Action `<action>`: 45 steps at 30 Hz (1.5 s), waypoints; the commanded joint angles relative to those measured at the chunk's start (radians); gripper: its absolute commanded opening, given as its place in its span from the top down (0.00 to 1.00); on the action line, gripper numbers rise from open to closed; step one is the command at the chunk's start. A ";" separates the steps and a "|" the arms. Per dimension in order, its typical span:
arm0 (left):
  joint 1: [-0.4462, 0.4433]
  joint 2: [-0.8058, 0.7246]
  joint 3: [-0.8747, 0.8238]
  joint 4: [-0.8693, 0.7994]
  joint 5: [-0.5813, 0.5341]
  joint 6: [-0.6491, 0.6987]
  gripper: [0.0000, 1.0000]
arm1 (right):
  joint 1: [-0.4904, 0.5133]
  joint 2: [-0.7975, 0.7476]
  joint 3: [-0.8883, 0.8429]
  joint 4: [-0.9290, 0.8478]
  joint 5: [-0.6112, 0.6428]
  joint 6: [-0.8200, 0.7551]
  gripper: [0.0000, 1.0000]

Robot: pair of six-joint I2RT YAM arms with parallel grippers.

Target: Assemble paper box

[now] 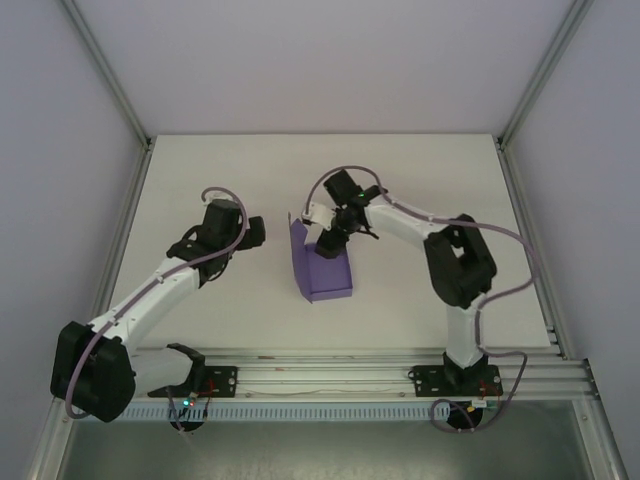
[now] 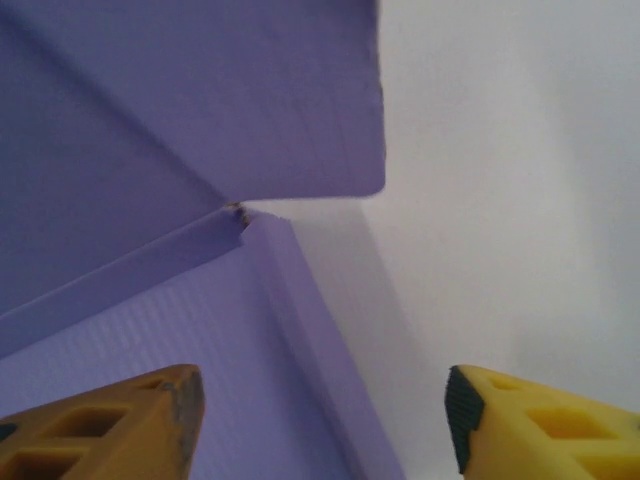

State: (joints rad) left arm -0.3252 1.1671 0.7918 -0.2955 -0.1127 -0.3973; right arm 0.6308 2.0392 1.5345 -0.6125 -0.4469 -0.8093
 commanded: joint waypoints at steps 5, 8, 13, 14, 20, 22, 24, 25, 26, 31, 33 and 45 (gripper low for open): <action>0.008 -0.059 -0.003 0.005 -0.049 -0.033 0.00 | 0.023 0.057 0.032 0.044 0.198 0.149 0.69; 0.007 -0.069 -0.004 0.013 -0.060 -0.027 0.00 | 0.029 0.016 -0.047 0.140 0.265 0.269 0.78; 0.007 -0.074 0.010 0.012 -0.081 -0.026 0.00 | 0.050 -0.064 -0.192 0.228 0.486 0.624 0.86; 0.008 -0.073 0.014 0.012 -0.084 -0.027 0.00 | 0.057 -0.077 -0.212 0.218 0.529 0.716 0.86; 0.007 -0.053 0.037 0.001 -0.070 -0.029 0.00 | 0.131 -0.160 -0.311 0.100 0.705 1.180 0.81; 0.007 -0.046 0.039 0.002 -0.068 -0.028 0.00 | 0.165 -0.179 -0.325 0.054 0.732 1.303 0.78; 0.007 -0.038 0.040 0.002 -0.057 -0.020 0.00 | 0.196 -0.199 -0.345 0.042 0.755 1.366 0.75; 0.007 -0.037 0.040 0.007 -0.047 -0.014 0.00 | 0.204 -0.204 -0.346 0.033 0.749 1.389 0.74; 0.007 -0.034 0.039 0.012 -0.037 -0.007 0.00 | 0.211 -0.208 -0.343 0.025 0.740 1.409 0.73; 0.007 -0.018 0.047 0.021 0.010 0.026 0.00 | 0.257 -0.237 -0.346 0.051 0.715 1.473 0.67; 0.008 -0.011 0.050 0.031 0.031 0.046 0.00 | 0.268 -0.258 -0.360 0.098 0.674 1.476 0.67; 0.010 0.077 0.110 0.098 0.352 0.254 0.00 | 0.207 -0.488 -0.452 0.189 0.728 1.145 0.26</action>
State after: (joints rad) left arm -0.3244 1.2160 0.8505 -0.2440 0.0891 -0.2516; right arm 0.8818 1.6211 1.0977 -0.4541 0.2291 0.5377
